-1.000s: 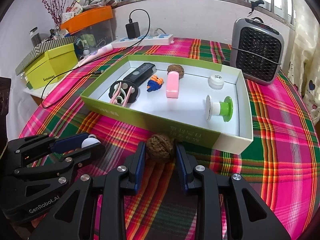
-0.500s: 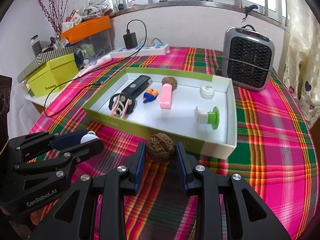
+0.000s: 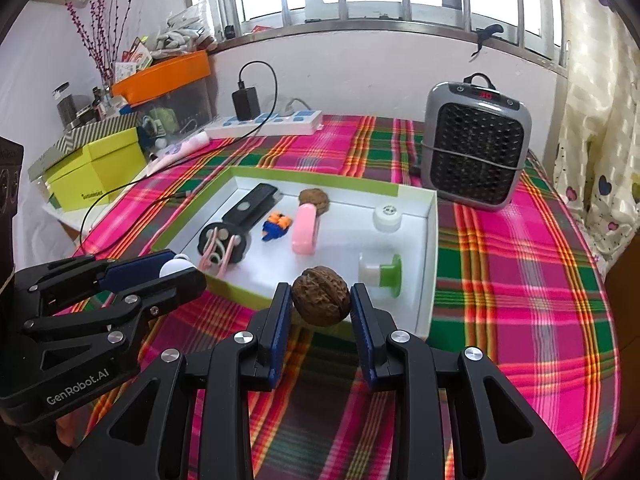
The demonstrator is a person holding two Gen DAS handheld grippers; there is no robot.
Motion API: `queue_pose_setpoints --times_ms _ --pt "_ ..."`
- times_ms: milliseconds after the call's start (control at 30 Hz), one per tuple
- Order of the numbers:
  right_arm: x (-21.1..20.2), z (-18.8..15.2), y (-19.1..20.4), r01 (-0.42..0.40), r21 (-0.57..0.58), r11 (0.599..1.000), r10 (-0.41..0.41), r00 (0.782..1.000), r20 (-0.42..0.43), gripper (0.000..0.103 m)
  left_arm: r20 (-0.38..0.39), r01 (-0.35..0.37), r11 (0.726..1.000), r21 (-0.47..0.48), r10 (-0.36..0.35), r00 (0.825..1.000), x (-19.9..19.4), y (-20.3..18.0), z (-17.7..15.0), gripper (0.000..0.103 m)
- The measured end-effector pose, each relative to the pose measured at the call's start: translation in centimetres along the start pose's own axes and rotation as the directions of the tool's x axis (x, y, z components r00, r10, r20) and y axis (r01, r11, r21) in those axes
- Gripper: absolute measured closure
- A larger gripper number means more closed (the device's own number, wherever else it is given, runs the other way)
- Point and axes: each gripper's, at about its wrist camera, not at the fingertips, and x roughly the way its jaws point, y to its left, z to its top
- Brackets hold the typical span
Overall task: Organize objects
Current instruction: 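Carry the walnut with the right tool while the left tool carries the knob over the box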
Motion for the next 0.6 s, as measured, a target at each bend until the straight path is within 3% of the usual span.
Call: queue_pose_setpoints --times_ms 600 --pt "1.9 2.6 -1.4 0.025 -0.018 1.000 -0.025 1.000 0.000 0.072 -0.001 -0.009 1.000 -0.008 0.009 1.000 2.0 0.4 2.2 0.074"
